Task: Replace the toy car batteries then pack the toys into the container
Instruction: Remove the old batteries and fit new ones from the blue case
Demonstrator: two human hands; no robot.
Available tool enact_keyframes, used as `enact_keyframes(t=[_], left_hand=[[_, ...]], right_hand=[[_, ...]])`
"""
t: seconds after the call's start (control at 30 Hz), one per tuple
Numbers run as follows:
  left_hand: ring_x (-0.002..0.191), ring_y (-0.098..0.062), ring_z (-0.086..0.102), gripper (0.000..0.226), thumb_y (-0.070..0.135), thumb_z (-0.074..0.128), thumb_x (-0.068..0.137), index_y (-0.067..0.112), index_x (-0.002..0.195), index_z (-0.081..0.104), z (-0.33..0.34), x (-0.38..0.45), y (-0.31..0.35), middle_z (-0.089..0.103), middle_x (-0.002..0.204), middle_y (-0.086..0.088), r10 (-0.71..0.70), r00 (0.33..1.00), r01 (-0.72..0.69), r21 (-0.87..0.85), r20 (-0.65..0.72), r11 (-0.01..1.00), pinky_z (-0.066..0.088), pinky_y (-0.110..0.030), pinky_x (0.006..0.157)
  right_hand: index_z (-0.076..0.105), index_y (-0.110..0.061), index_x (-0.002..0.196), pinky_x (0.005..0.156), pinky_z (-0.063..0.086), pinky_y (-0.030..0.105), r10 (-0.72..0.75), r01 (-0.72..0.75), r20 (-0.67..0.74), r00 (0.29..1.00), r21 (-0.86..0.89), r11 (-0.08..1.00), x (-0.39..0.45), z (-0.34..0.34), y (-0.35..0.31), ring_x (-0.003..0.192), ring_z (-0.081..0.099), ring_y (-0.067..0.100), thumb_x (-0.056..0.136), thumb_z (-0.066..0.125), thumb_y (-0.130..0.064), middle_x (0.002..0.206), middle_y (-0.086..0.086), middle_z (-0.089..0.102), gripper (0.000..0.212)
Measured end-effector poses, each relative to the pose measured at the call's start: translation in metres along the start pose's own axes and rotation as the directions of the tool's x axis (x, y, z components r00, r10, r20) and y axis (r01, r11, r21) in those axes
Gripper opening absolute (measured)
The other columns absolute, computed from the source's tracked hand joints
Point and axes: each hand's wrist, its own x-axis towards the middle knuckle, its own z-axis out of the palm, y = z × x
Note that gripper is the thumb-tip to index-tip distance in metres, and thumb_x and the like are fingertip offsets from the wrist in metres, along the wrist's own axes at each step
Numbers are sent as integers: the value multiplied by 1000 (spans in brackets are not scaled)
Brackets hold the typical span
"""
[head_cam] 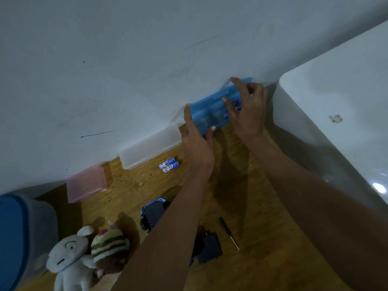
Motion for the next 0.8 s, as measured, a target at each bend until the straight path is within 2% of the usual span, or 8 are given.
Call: enact_keyframes(t=[0.07, 0.13, 0.27, 0.4, 0.47, 0.6, 0.7, 0.8], left_hand=[[121, -25, 61, 93, 23, 72, 93, 35, 159, 7, 0, 0, 1, 57, 136, -11, -18, 1000, 18, -6, -10, 1000, 56, -44, 96], [120, -27, 61, 93, 24, 72, 93, 35, 159, 7, 1, 0, 1, 57, 136, -11, -23, 1000, 23, -5, -10, 1000, 56, -45, 95], [117, -27, 61, 80, 26, 69, 95, 34, 158, 20, 1, 1, -3, 60, 132, -14, 32, 999, -31, 82, -8, 996, 56, -43, 92], [119, -27, 60, 61, 22, 65, 97, 29, 151, 39, 2, 1, -10, 59, 136, -14, 58, 998, -59, 141, 10, 988, 58, -45, 94], [118, -28, 61, 54, 27, 64, 98, 26, 148, 44, 2, 1, -14, 59, 136, -15, 65, 997, -69, 173, 32, 982, 59, -45, 93], [117, -28, 63, 48, 40, 57, 101, 24, 145, 49, 2, 0, -11, 60, 137, -14, 96, 995, -101, 182, 38, 978, 59, -43, 93], [118, -25, 63, 42, 33, 54, 103, 22, 144, 54, 2, 0, -8, 60, 138, -14, 108, 994, -110, 153, 24, 982, 56, -40, 99], [118, -23, 63, 38, 26, 56, 103, 20, 140, 58, 2, -1, -7, 61, 137, -13, 109, 994, -111, 135, 16, 985, 54, -36, 101]], right_hand=[[66, -25, 124, 88, 50, 36, -2, 1, -29, 1000, -35, 999, 2, -3, 2, 113, 51, 29, 90, 64, -48, 124, 15, 53, 42], [68, -26, 120, 90, 48, 36, 2, -3, -26, 1000, -60, 998, 3, -5, 4, 116, 49, 29, 86, 66, -53, 128, 14, 52, 43], [67, -28, 116, 100, 46, 39, 5, -4, 16, 1000, -53, 999, -4, -11, 7, 126, 43, 30, 82, 70, -52, 139, 13, 48, 42], [63, -25, 116, 111, 39, 44, 43, -47, 156, 987, 26, 999, -13, -20, 15, 142, 33, 35, 77, 79, -46, 158, 15, 31, 46], [60, -26, 117, 106, 44, 41, 66, -78, 235, 970, 44, 996, -17, -25, 18, 142, 38, 34, 74, 81, -49, 162, 13, 24, 53], [58, -30, 114, 101, 47, 35, 78, -109, 262, 962, 106, 988, -26, -30, 22, 137, 45, 27, 77, 75, -54, 154, 10, 37, 47], [63, -30, 117, 104, 48, 40, 127, -162, 236, 963, 137, 977, -23, -28, 22, 134, 47, 26, 84, 70, -53, 149, 8, 42, 42], [64, -30, 129, 107, 43, 36, 183, -215, 263, 947, 97, 972, -20, -27, 21, 138, 43, 26, 84, 72, -51, 155, 8, 37, 50]])
